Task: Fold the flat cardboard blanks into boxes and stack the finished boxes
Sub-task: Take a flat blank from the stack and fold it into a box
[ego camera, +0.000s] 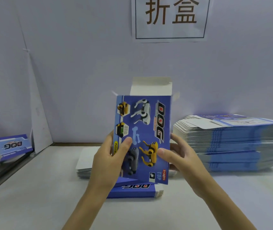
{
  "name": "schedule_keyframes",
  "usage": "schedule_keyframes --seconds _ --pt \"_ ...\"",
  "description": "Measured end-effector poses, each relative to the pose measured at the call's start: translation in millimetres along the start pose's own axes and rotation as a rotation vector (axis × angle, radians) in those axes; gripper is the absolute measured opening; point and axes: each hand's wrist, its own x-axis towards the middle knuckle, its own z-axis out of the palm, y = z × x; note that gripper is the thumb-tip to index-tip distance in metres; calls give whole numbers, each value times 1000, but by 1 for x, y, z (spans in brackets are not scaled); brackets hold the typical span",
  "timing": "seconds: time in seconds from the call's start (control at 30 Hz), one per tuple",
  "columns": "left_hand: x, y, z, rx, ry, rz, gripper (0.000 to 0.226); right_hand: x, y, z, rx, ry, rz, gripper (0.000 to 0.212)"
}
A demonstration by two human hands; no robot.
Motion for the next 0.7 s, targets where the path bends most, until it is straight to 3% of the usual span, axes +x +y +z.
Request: schedule_keyframes --seconds 0.07,0.13,0.23,0.33,0.43,0.5,0.6,0.7 --pt "-2 -1 2 191 35 67 44 0 3 6 -43 168 -77 73" --pt "-8 2 6 271 -86 102 50 -1 5 12 -101 274 -142 69" --pt "-16 10 16 185 -283 25 74 -4 6 15 -177 185 -245 58" --pt "-15 14 17 17 -150 -55 103 -6 1 13 -338 4 -360 38" --pt "-10 12 11 -6 -16 -69 101 -5 0 11 -333 -116 -355 36" --pt "-7 7 8 2 9 -65 97 -4 2 12 -289 -49 -314 37" --pt "-4 2 2 -272 -110 -135 84 -1 4 7 -343 209 -245 53" --pt "-1 -2 -7 -328 -263 -126 80 1 0 -1 -38 99 -36 69"
